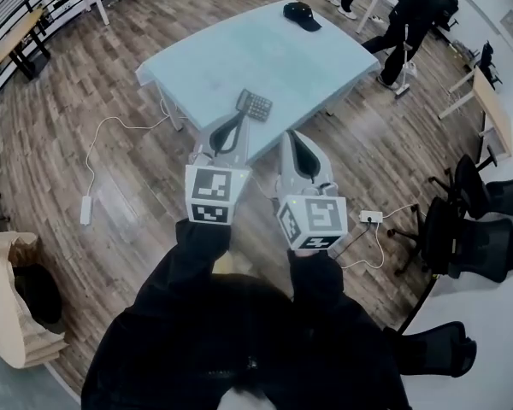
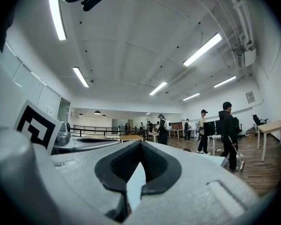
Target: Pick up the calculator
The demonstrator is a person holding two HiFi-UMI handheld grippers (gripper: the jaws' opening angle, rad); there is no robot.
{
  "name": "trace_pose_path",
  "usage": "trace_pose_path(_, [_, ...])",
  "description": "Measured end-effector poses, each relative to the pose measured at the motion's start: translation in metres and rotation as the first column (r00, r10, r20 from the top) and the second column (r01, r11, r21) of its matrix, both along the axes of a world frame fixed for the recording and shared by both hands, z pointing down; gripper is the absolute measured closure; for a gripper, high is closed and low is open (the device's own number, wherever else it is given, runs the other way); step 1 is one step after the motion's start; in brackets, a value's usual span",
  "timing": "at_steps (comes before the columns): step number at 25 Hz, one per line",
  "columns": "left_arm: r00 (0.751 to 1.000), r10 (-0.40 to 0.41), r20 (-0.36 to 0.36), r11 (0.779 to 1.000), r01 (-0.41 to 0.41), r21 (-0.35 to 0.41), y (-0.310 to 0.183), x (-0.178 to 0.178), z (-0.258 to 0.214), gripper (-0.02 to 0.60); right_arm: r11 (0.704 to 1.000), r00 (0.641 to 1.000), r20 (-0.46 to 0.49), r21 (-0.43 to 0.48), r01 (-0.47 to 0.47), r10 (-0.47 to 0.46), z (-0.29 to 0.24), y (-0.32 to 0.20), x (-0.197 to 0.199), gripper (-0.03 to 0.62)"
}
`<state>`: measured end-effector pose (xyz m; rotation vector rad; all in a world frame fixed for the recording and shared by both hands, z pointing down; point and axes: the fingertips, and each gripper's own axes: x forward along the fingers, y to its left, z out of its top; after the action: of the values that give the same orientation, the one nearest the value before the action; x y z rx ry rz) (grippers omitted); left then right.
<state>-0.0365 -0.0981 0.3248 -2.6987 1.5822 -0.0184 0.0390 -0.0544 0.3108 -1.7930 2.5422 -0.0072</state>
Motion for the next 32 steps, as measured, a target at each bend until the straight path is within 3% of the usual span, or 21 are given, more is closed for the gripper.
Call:
trace_pose_path(12, [0.998, 0.064, 0.01, 0.998, -0.063, -0.031, -0.129, -0.014, -0.002, 0.581, 0.996, 0.996, 0.008, -0.029, -0.09, 0.09, -0.002, -0.13, -0.001, 0.592])
trace_pose_path(20, [0.998, 0.068, 0.016, 0.993, -0.066, -0.101, -0.162, -0.007, 0.027, 0.581, 0.99, 0.995, -0.003, -0.091, -0.103, 0.103, 0.023, -0.169, 0.008, 0.592])
trace_pose_path(32, [0.999, 0.012, 0.053, 0.976, 0.0, -0.217, -0.199, 0.014, 0.093, 0.581, 0.98, 1.0, 0.009, -0.195, -0.025, 0.027, 0.083, -0.215, 0.026, 0.592])
